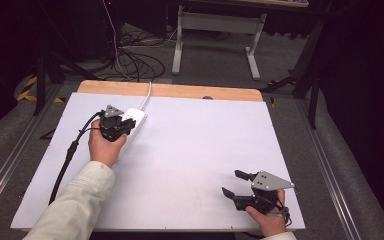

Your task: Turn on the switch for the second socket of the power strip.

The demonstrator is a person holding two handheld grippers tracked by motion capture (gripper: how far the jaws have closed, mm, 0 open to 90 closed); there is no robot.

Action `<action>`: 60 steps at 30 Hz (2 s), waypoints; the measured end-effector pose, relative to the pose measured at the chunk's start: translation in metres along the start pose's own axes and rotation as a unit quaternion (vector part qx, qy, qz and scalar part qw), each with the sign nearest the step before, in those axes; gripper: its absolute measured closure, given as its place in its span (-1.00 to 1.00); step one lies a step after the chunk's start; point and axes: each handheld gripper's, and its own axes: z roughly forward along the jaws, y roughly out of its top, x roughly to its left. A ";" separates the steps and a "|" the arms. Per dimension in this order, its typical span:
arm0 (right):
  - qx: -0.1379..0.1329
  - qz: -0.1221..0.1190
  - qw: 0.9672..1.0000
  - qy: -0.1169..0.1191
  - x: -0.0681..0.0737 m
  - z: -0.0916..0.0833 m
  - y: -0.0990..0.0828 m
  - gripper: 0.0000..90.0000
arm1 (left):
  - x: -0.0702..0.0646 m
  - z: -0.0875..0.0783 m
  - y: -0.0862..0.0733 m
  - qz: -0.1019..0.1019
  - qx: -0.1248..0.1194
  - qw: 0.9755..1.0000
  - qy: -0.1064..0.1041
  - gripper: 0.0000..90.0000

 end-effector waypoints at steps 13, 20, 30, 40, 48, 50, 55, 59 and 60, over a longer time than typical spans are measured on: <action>0.000 0.001 1.000 -0.002 0.001 -0.002 0.000 -0.39 | -0.004 -0.017 0.004 0.000 -0.003 1.000 -0.006 0.35; 0.000 0.001 1.000 -0.002 0.001 -0.001 0.000 -0.39 | -0.008 -0.036 0.006 0.008 -0.009 1.000 -0.021 0.03; -0.001 0.000 1.000 -0.002 0.002 -0.001 0.000 -0.39 | -0.020 -0.075 0.007 0.037 -0.030 0.997 -0.055 -0.35; -0.003 0.001 1.000 -0.002 0.002 -0.002 0.000 -0.39 | -0.032 -0.108 -0.007 0.069 -0.058 0.991 -0.100 -0.47; -0.004 0.001 1.000 -0.001 0.002 -0.002 0.000 -0.40 | -0.036 -0.129 -0.028 0.073 -0.065 0.985 -0.141 -0.49; -0.004 0.000 1.000 -0.001 0.002 -0.002 0.000 -0.40 | -0.035 -0.132 -0.034 0.078 -0.067 0.984 -0.142 -0.50; -0.004 0.000 1.000 -0.001 0.002 -0.002 0.000 -0.40 | -0.035 -0.137 -0.051 0.080 -0.074 0.983 -0.145 -0.51; -0.005 0.000 1.000 -0.001 0.003 -0.002 0.000 -0.40 | -0.036 -0.138 -0.064 0.089 -0.075 0.983 -0.141 -0.51; -0.005 0.000 1.000 -0.001 0.003 -0.002 0.000 -0.40 | -0.036 -0.138 -0.067 0.092 -0.075 0.983 -0.139 -0.51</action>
